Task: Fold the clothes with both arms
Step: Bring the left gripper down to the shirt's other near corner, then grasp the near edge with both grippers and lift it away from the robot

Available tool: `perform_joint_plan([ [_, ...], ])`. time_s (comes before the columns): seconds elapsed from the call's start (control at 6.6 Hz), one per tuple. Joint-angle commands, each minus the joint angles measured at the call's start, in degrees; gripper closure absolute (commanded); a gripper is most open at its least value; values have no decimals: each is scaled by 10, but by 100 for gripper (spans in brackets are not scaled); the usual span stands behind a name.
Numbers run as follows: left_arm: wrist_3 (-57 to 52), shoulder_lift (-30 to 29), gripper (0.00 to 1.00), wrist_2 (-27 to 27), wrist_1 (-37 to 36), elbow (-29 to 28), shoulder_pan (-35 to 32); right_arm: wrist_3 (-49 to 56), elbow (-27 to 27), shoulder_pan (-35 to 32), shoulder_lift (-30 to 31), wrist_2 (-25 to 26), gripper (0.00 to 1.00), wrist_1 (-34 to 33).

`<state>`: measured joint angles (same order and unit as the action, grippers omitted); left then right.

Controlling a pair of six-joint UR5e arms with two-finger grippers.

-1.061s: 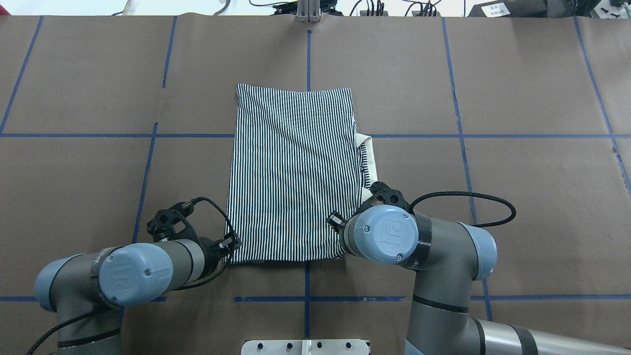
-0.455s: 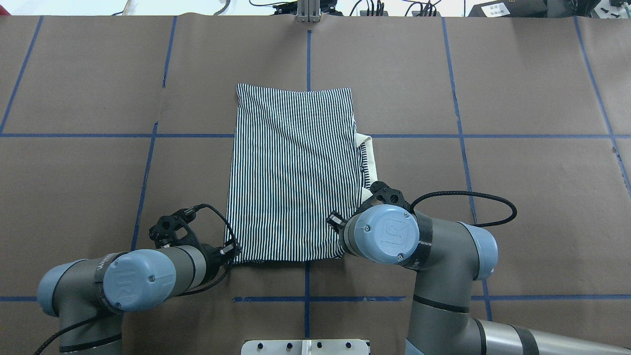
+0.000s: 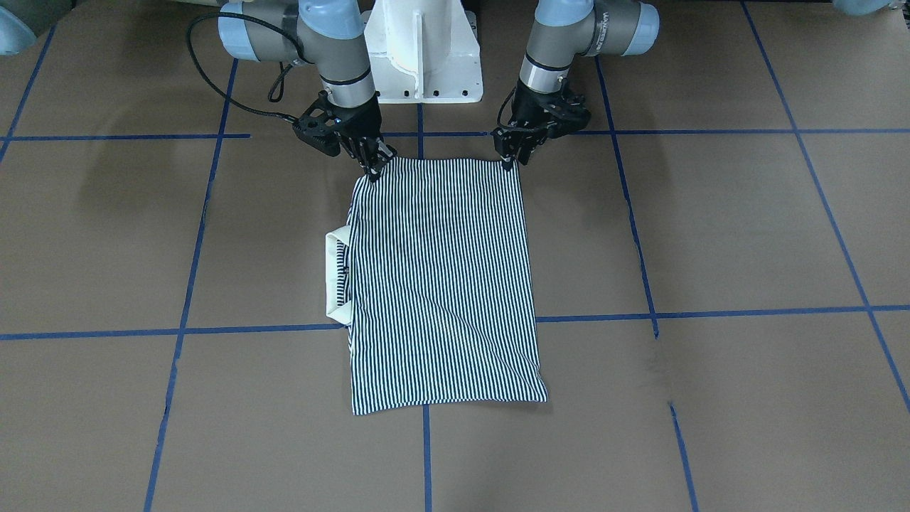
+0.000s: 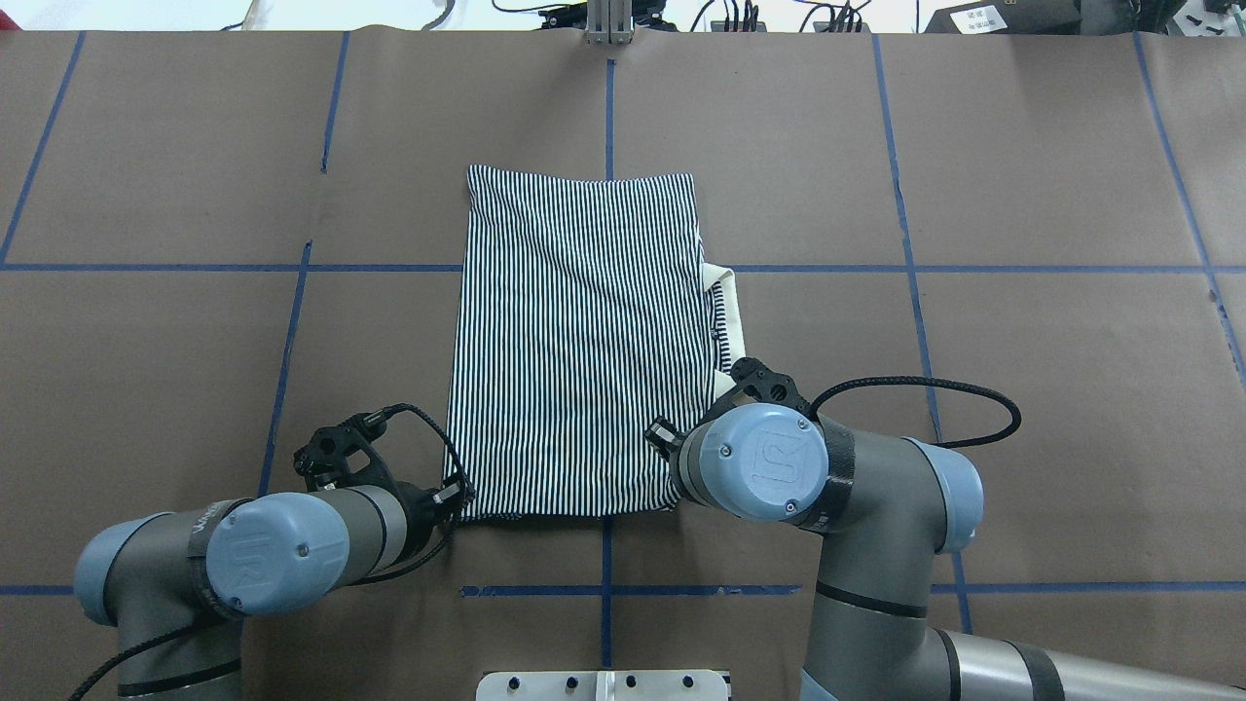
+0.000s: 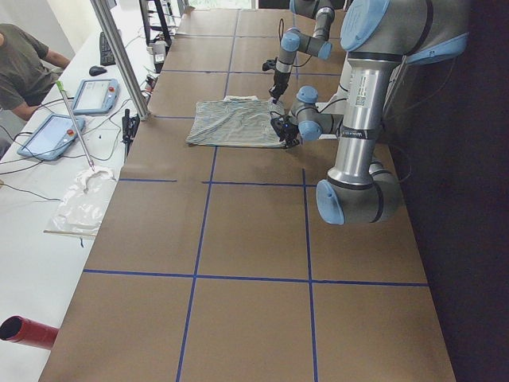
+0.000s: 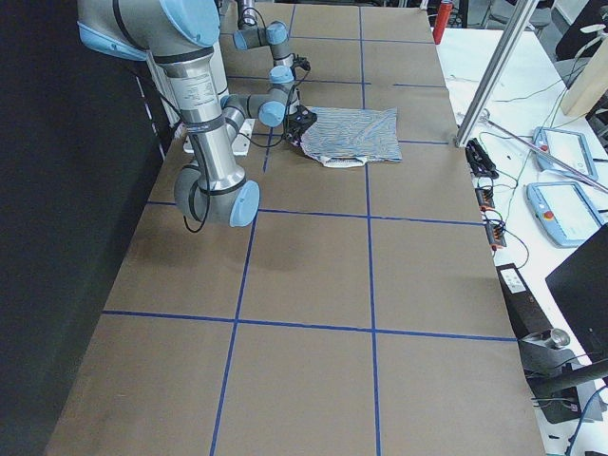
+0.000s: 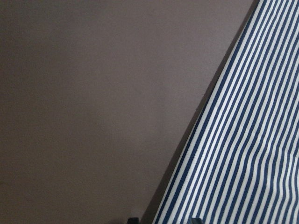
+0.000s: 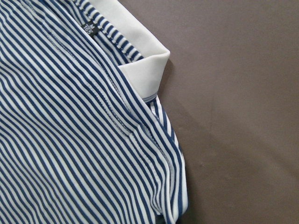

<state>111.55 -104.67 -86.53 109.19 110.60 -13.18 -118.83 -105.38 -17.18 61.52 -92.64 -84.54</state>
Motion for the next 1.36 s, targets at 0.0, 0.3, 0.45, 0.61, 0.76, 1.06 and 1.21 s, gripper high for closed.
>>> perform_joint_plan([
  [0.0,1,0,69,-1,0,-3,2,0,0,0,0,-1,100,0],
  [0.3,1,-2,100,-1,0,-5,2,1,1,-1,0,-1,100,1],
  [0.45,0,-5,100,-2,0,2,2,1,0,-1,0,-2,100,1],
  [0.61,0,-5,100,-5,0,17,2,1,-3,-1,0,-3,100,1],
  [0.76,2,1,100,-9,-2,66,1,0,-36,-2,13,-2,100,-2],
  [1.06,68,4,100,-39,-59,192,17,-45,-195,22,103,6,100,-27],
  [1.21,66,-7,100,-39,-84,215,12,-48,-194,8,78,19,100,-62],
])
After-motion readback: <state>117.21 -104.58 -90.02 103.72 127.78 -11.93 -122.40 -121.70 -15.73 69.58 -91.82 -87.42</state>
